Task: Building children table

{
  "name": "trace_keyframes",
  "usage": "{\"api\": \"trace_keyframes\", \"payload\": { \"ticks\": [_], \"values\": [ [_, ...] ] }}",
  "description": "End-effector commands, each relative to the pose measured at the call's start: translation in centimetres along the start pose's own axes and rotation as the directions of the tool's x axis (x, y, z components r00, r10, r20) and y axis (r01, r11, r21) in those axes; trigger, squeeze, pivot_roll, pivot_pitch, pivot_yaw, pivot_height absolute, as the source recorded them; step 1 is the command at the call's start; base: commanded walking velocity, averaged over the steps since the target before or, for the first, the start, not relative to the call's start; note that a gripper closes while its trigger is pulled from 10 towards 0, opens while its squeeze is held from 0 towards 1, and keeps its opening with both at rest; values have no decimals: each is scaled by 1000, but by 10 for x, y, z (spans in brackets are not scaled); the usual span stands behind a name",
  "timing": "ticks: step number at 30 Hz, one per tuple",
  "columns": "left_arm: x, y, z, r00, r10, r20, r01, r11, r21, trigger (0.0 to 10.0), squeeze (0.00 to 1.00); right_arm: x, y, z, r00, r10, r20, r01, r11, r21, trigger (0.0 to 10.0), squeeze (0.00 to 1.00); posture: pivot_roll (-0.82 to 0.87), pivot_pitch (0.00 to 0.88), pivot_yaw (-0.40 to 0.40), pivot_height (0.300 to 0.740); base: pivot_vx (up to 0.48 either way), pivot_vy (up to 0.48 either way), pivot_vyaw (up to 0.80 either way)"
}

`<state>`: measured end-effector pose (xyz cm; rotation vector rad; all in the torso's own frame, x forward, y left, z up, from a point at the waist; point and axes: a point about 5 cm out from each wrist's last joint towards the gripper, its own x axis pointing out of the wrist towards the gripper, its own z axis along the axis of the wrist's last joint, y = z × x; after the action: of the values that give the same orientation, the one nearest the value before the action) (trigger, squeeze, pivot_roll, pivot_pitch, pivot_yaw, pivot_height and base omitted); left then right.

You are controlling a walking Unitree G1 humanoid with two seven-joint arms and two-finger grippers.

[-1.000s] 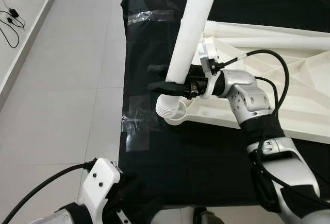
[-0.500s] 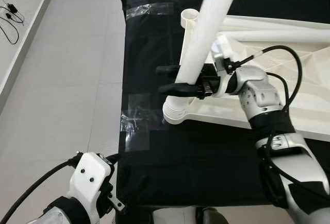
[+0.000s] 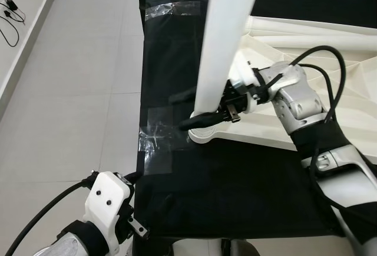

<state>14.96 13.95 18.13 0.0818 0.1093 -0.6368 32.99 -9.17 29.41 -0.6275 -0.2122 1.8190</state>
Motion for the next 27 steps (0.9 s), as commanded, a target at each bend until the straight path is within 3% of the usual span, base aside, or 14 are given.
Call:
{"api": "trace_keyframes", "payload": {
  "ticks": [1,12,13,14,18,22,27],
  "values": [
    [1,-1,-5,1000,1,-17,-2,1000,-18,10000,0,7,11,-22,996,74,-48,-69,993,101,10000,0,156,393,9,740,0,0,0],
    [4,-2,-6,1000,1,-3,-1,1000,-18,10000,0,4,-2,-16,997,-6,82,-7,987,160,10000,0,142,391,-1,740,0,0,0],
    [4,-2,-7,1000,0,-1,-1,1000,-19,10000,0,2,-7,-18,990,-83,112,62,981,183,10000,0,138,391,-2,740,0,0,0],
    [4,-2,-7,1000,0,-1,-1,1000,-19,10000,0,2,-7,-18,990,-83,112,62,981,183,10000,0,138,391,-2,740,0,0,0],
    [7,-1,-8,1000,0,5,0,1000,-18,10000,0,-6,-14,-28,943,-310,125,272,929,251,10000,0,128,387,-1,740,0,0,0],
    [8,0,-8,1000,2,6,-1,1000,-16,10000,0,-11,-12,-33,908,-402,115,360,892,275,10000,0,124,384,2,740,0,0,0],
    [9,1,-9,1000,4,7,-4,1000,-11,10000,0,-15,-2,-37,891,-440,112,398,875,274,10000,0,120,381,7,740,0,0,0]
  ]
}}
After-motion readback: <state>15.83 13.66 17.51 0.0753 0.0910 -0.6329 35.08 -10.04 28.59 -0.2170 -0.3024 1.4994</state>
